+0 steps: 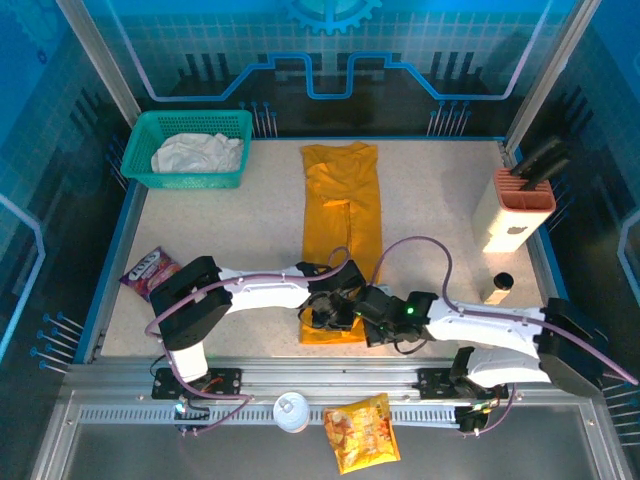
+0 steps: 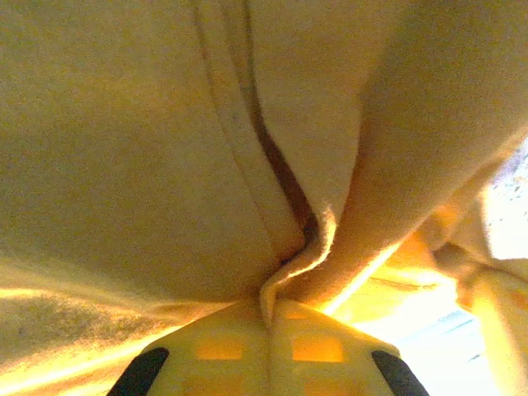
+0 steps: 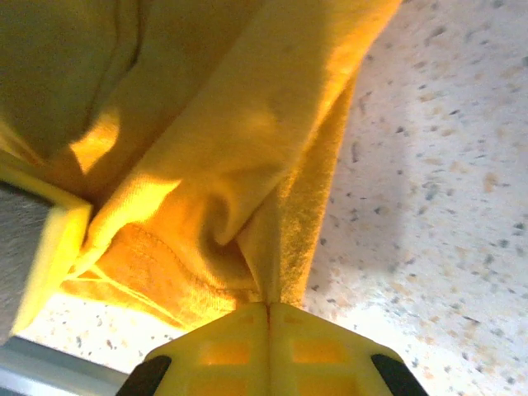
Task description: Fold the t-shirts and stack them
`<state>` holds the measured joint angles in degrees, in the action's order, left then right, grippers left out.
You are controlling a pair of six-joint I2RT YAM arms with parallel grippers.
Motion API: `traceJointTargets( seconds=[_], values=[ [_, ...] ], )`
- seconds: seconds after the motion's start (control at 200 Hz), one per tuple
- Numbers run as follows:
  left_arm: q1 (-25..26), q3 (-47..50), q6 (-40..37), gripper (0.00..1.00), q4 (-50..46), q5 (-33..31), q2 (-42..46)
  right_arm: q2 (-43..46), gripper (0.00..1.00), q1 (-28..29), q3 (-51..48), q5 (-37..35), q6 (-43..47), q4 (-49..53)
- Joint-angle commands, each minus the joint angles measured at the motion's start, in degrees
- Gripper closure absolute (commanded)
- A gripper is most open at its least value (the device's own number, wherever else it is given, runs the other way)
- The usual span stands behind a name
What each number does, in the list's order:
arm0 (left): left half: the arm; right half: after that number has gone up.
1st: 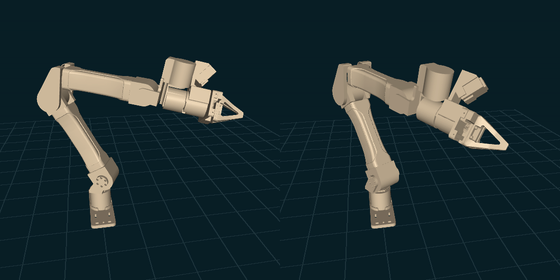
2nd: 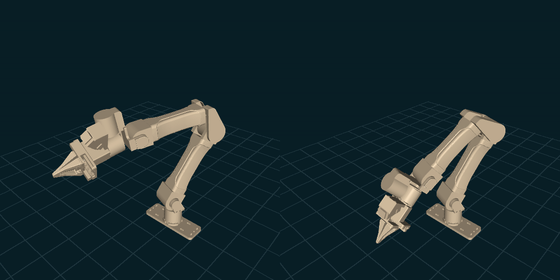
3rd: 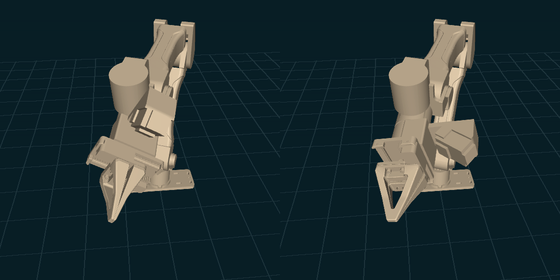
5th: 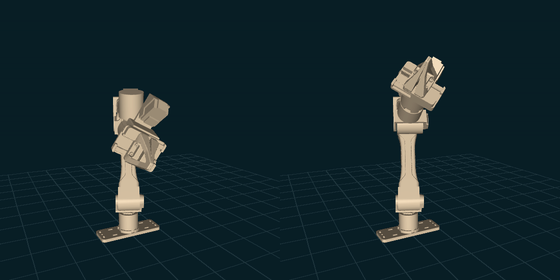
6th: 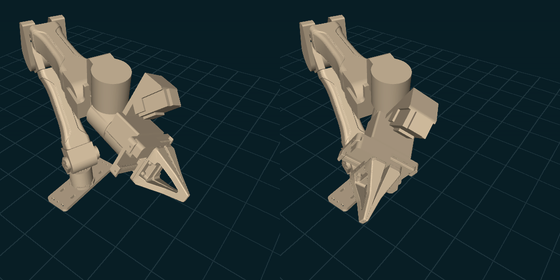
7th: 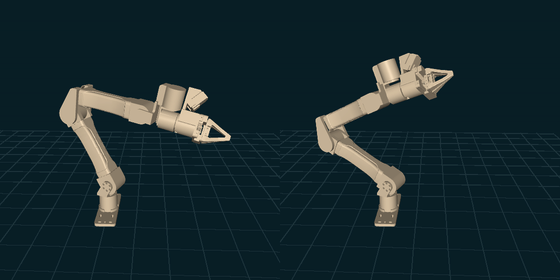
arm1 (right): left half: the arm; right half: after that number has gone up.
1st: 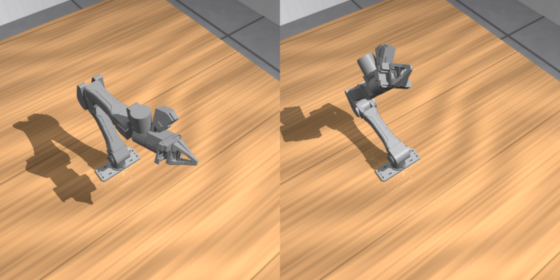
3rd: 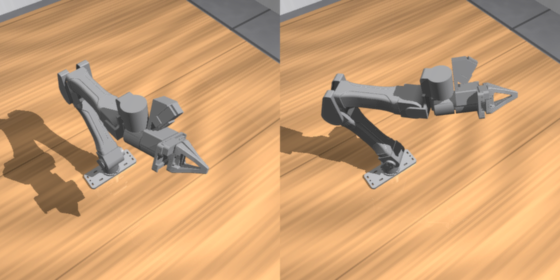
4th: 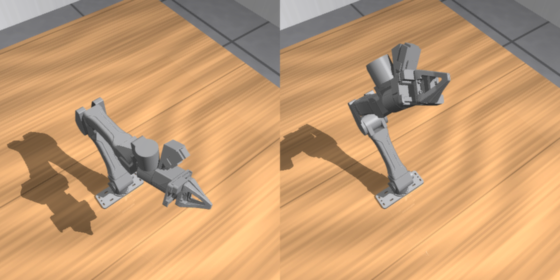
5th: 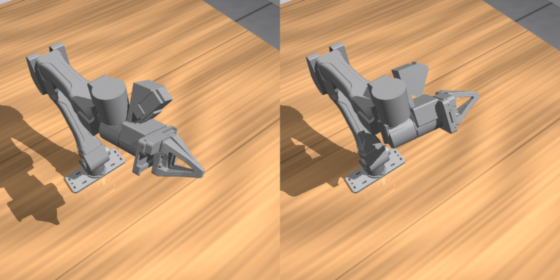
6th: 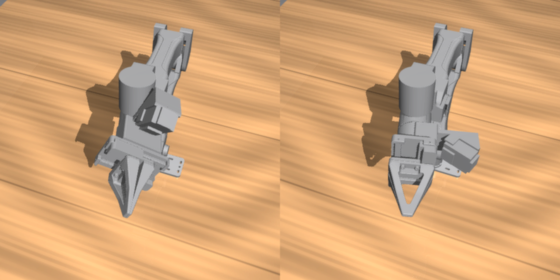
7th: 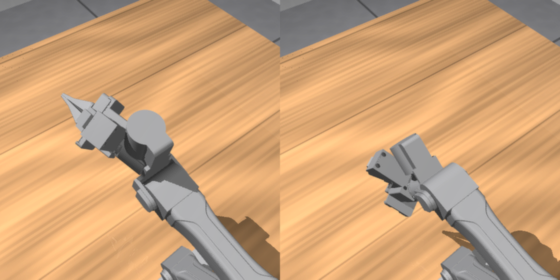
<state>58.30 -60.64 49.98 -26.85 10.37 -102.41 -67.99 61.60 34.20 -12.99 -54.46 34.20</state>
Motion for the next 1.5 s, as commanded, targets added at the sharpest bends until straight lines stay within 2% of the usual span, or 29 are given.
traceJointTargets(
  seconds=[0.0, 0.145, 0.27, 0.545, 0.711, 0.776, 0.856, 1.021, 1.091, 1.186, 1.226, 1.261, 1.271, 1.336, 1.396, 1.446, 1.476, 1.496],
  values=[
    [0.41, 1.48, 1.38, 1.0, 0.47, 0.96, -0.63, 4.85, 1.0, 0.89, -0.38, -2.38, -3.07, 4.78],
    [0.41, 1.34, 1.22, 1.0, 0.5, 1.03, -0.7, 9.58, 1.0, 0.82, -3.95, -2.56, -5.59, 4.91],
    [0.41, 1.06, 0.91, 1.0, 0.4, 1.31, -0.86, 9.86, 1.0, 0.8, -5.88, -2.15, -7.2, 4.92],
    [0.41, 1.22, 0.72, 0.85, 0.18, 1.82, 0.44, 9.18, 1.0, 0.8, -7.98, -4.43, -11.11, 6.63],
    [0.41, 2.06, 0.47, 0.56, -0.13, 2.01, 2.31, 10.71, 1.0, 0.8, -9.81, -5.36, -14.29, 6.67],
    [0.41, 2.28, 0.32, 0.5, -0.43, 1.99, 3.12, 11.15, 1.0, 0.8, -10.3, -5.54, -15.59, 7.08],
    [0.41, 2.37, 0.05, 0.48, -1.28, 1.78, 4.41, 11.76, 0.94, 0.8, -10.16, -6.04, -16.52, 8.82],
    [0.41, 1.11, -1.97, 0.46, -7.37, -2.46, 9.21, 15.02, 0.73, 0.8, -7.14, -9.01, -14.92, 13.89],
    [0.32, 0.66, -3.94, 0.4, -10.29, -7.04, 12.96, 17.01, 0.66, 0.37, -4.51, -10.47, -11.1, 15.68],
    [-0.2, 0.7, -8.59, 0.31, -12.32, -15.22, 19.85, 19.85, 0.56, -1.11, 0.31, -12.22, -0.17, 15.89],
    [-0.59, 0.79, -11.71, 0.21, -12.04, -18.64, 22.69, 20.9, 0.52, -2.26, 2.44, -12.95, 5.52, 15.65],
    [-0.88, 0.79, -14.96, 0.03, -11.32, -21.79, 25.58, 22.03, 0.47, -3.44, 3.99, -13.43, 10.81, 14.82],
    [-0.97, 0.79, -16.13, 0.01, -10.95, -22.61, 26.27, 22.33, 0.45, -3.82, 4.4, -13.5, 12.56, 14.49],
    [-1.26, 0.92, -24.25, 0.01, -8.03, -27.27, 30.69, 24.88, 0.37, -6.32, 5.74, -12.68, 24.1, 10.45],
    [-1.47, 1.41, -30.97, 0.01, -4.43, -32.56, 34.21, 27.46, 0.35, -8.31, 5.71, -10.8, 33.3, 5.74],
    [-1.99, 2.57, -36.9, 0.01, -0.08, -35.17, 36.83, 29.53, 0.42, -10.06, 5.1, -8.92, 39.38, 1.93],
    [-2.5, 3.52, -40.75, 0.01, 2.94, -36.08, 38.2, 30.48, 0.44, -11.33, 4.52, -4.39, 45.98, -0.69],
    [-2.89, 4.19, -42.97, 0.01, 4.86, -36.76, 39.02, 30.85, 0.42, -12.11, 4.4, -0.81, 50.19, -1.74]
  ],
)
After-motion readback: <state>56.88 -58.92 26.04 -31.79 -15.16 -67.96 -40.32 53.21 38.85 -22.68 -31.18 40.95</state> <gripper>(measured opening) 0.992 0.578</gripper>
